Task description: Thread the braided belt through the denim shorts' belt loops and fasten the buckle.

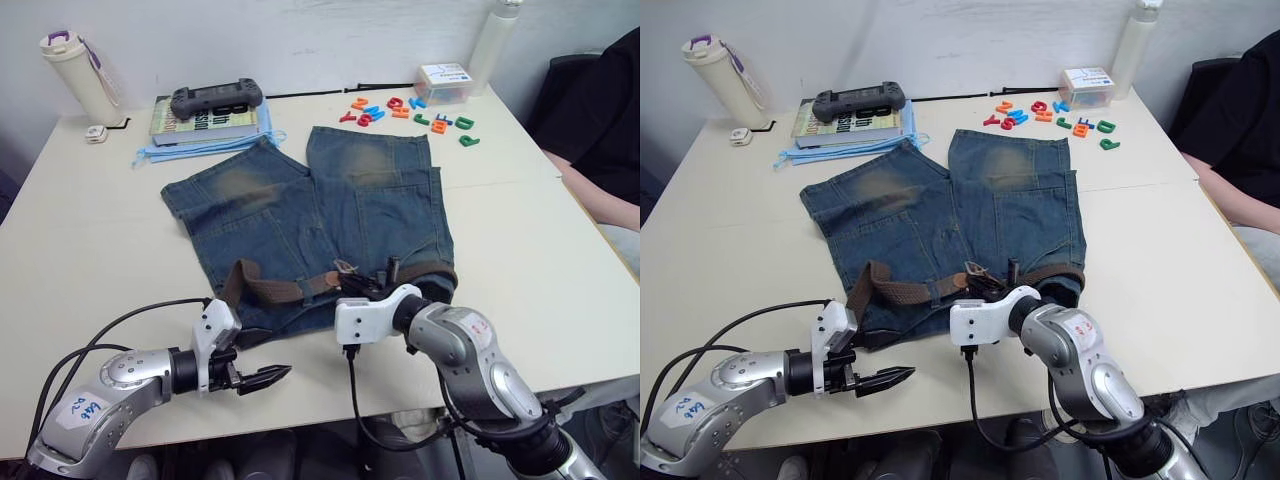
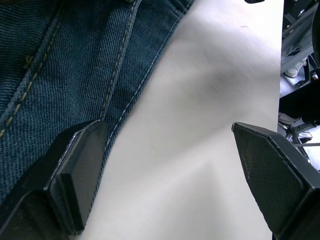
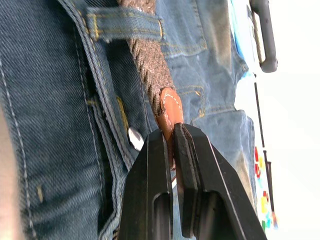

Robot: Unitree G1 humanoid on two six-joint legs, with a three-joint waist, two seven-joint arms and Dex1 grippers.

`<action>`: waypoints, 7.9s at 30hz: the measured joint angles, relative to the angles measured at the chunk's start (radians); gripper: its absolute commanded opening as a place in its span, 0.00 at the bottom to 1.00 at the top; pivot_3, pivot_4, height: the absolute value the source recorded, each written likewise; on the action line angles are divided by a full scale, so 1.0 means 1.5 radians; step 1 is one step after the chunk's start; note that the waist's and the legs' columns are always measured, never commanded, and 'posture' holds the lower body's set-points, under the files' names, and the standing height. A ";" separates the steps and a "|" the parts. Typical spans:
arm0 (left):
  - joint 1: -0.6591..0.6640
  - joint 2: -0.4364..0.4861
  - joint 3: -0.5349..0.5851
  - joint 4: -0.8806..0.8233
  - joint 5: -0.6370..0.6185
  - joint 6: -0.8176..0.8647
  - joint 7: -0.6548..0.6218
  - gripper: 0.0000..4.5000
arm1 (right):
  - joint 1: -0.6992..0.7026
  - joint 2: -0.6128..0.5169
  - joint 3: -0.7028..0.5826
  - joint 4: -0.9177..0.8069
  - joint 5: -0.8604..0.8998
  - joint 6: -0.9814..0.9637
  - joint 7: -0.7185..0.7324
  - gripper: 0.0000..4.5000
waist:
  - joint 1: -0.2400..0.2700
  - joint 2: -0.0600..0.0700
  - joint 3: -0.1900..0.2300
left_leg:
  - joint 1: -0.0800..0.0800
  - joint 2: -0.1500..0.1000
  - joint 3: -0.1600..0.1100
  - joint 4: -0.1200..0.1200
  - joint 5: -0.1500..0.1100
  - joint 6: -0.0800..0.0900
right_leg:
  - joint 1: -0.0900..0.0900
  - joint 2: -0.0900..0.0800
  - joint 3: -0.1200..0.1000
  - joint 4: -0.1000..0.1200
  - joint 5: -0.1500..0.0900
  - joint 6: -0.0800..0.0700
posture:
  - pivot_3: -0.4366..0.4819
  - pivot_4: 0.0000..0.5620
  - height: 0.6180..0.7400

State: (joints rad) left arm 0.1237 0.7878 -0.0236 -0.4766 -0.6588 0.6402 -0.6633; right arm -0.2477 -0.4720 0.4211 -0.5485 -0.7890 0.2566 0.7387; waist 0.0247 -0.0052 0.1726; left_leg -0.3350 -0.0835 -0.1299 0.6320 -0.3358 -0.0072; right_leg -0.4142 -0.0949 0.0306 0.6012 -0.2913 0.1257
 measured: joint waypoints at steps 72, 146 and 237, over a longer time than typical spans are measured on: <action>0.009 0.015 0.029 0.127 0.175 -0.241 -0.155 0.97 | -0.114 0.110 0.031 0.084 0.126 -0.077 -0.023 0.00 | 0.000 0.003 0.000 | 0.000 -0.002 -0.001 0.000 0.002 0.001 | 0.000 0.000 -0.001 0.003 0.001 -0.001 | 0.48 0.27 0.98; -0.211 -0.446 0.140 0.117 -0.866 0.065 0.700 0.97 | -0.117 0.122 -0.046 0.016 -0.091 0.064 -0.072 0.00 | -0.012 -0.005 0.002 | -0.014 0.001 0.005 0.014 0.001 -0.004 | -0.019 0.007 0.004 0.017 0.000 -0.002 | 0.48 0.27 0.98; -0.209 -0.329 0.355 0.230 -0.867 0.200 0.721 0.11 | 0.003 0.220 0.029 0.106 0.024 0.210 -0.127 0.19 | -0.016 -0.007 0.002 | -0.013 0.005 0.006 0.014 0.001 -0.007 | -0.019 0.011 0.005 0.018 0.001 -0.005 | 0.48 0.27 0.98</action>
State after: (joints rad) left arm -0.1903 0.2951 0.5094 -0.1312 -1.9601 0.9397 0.4184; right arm -0.2436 -0.1426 0.4642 -0.3894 -0.7537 0.5717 0.5478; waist 0.0005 -0.0153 0.1751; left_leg -0.3549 -0.0754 -0.1210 0.6532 -0.3349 -0.0174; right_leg -0.4434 -0.0785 0.0383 0.6277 -0.2894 0.1182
